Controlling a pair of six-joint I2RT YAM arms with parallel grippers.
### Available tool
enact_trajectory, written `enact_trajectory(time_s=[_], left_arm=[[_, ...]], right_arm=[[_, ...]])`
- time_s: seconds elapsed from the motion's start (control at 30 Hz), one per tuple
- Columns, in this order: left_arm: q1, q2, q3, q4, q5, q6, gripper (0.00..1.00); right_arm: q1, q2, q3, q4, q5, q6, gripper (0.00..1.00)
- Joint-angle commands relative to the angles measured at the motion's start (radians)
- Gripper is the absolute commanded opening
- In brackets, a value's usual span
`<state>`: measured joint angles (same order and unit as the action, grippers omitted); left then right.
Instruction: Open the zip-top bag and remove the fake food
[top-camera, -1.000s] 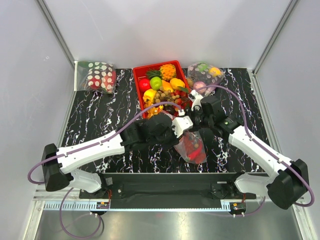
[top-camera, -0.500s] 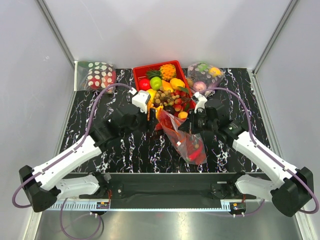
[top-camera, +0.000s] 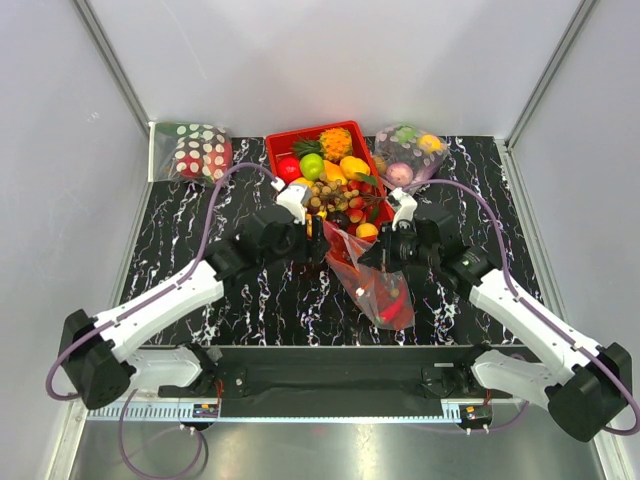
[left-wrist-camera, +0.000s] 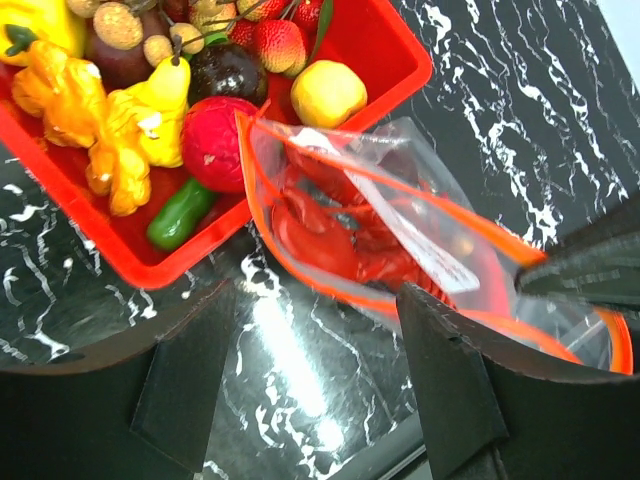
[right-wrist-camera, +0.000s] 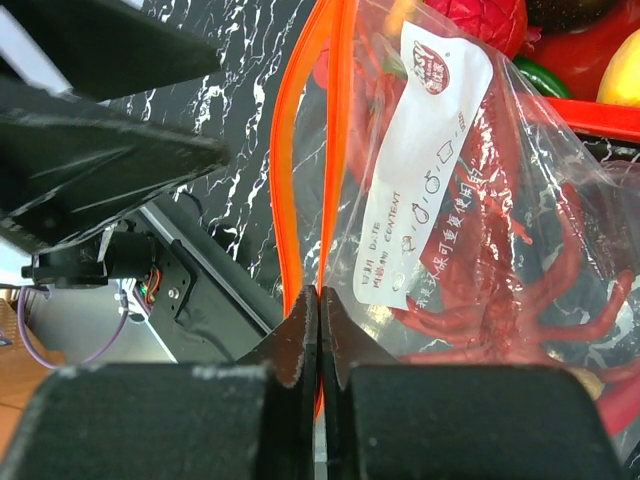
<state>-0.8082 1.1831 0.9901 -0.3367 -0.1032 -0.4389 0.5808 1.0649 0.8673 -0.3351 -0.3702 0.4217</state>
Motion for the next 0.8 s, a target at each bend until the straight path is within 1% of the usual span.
enact_trajectory(time_s=[0.0, 0.13, 0.23, 0.27, 0.33, 0.37, 0.53, 0.6, 0.77], left_arm=[[0.010, 0.038, 0.002, 0.100, 0.046, -0.024, 0.71], [0.012, 0.081, -0.005, 0.094, 0.094, -0.027, 0.68], [0.012, 0.081, -0.022, 0.085, 0.099, -0.031, 0.66], [0.012, 0.081, -0.027, 0.082, 0.099, -0.031, 0.62], [0.012, 0.066, -0.042, 0.079, 0.099, -0.027, 0.52], [0.012, 0.059, -0.047, 0.074, 0.099, -0.026, 0.42], [0.012, 0.023, -0.077, 0.056, 0.099, -0.018, 0.26], [0.012, 0.018, -0.084, 0.042, 0.096, -0.012, 0.24], [0.012, 0.001, -0.113, 0.013, 0.051, 0.005, 0.22]], right_arm=[[0.008, -0.036, -0.004, 0.045, -0.015, -0.020, 0.00], [0.010, -0.055, 0.001, 0.024, 0.022, -0.026, 0.00], [0.008, -0.063, 0.007, 0.018, 0.043, -0.029, 0.00], [0.010, -0.066, 0.009, 0.015, 0.048, -0.032, 0.00], [0.010, -0.069, 0.022, -0.007, 0.079, -0.040, 0.00], [0.010, -0.068, 0.035, -0.018, 0.094, -0.044, 0.00], [0.010, -0.077, 0.068, -0.102, 0.234, -0.078, 0.00], [0.010, -0.082, 0.084, -0.122, 0.278, -0.086, 0.00], [0.010, -0.111, 0.116, -0.160, 0.317, -0.087, 0.00]])
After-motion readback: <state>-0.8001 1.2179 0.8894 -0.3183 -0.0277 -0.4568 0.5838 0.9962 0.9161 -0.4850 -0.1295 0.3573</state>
